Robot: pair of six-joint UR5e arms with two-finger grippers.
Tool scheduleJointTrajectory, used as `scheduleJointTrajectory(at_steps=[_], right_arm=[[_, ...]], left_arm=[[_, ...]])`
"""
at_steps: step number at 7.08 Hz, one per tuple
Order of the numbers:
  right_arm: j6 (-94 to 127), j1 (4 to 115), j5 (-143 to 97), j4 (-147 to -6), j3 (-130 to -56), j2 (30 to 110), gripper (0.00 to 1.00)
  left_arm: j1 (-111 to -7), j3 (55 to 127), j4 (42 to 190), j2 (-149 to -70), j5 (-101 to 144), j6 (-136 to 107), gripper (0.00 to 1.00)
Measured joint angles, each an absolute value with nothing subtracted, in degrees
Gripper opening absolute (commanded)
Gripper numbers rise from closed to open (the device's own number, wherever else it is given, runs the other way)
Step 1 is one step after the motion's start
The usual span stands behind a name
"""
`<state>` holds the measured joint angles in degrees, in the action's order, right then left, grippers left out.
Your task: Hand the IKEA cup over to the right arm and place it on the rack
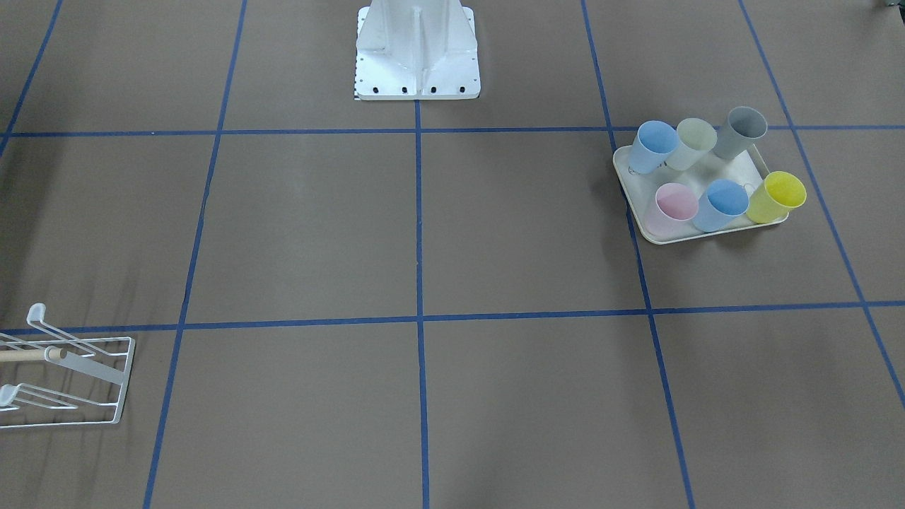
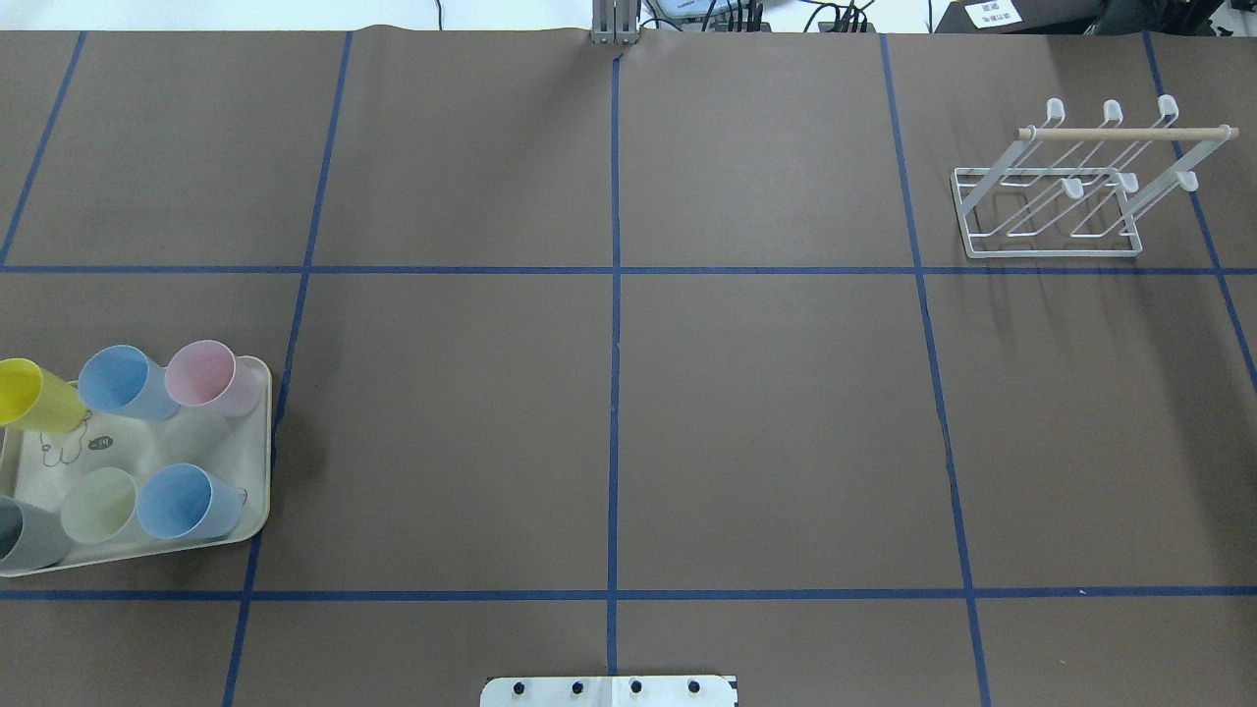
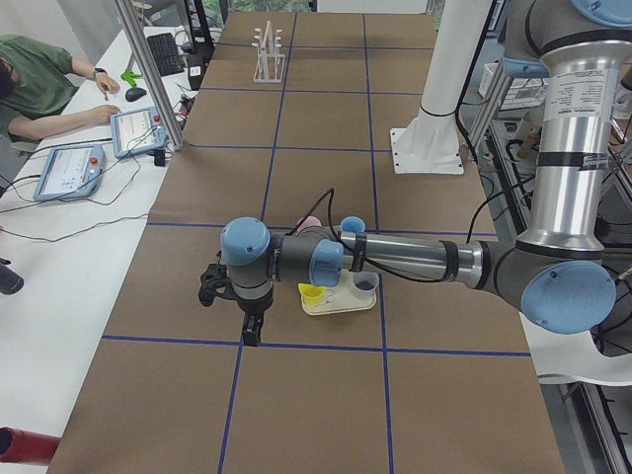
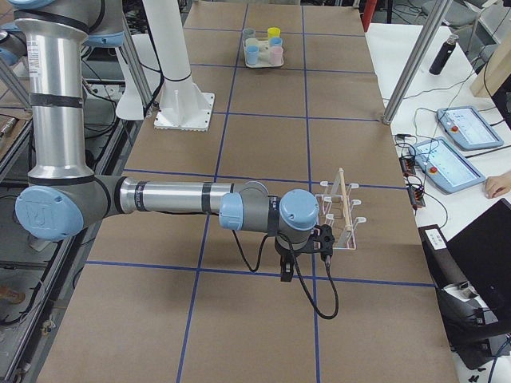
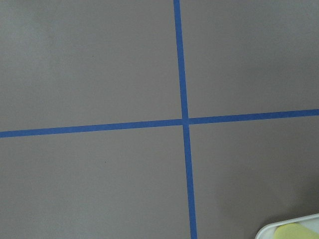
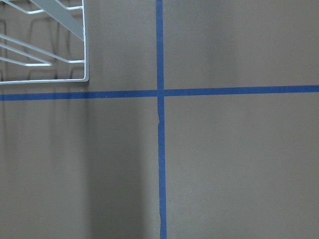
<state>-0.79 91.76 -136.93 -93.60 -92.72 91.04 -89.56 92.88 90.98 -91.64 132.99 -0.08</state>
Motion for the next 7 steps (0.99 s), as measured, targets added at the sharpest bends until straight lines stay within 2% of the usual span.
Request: scheduleJointTrajectory(at_steps=[3, 7], right_arm=[[-0.7, 91.8, -137.0, -93.6, -92.8, 90.9, 1.00], [-0.1, 91.7, -137.1, -92.9, -93.8, 87.5, 1.00]], left_arm=[[-89.5, 93.7, 91.1, -91.6, 132.6, 0.2, 1.00], [-88.5, 98.4, 91.4, -89.6, 133.5, 0.0, 1.00]])
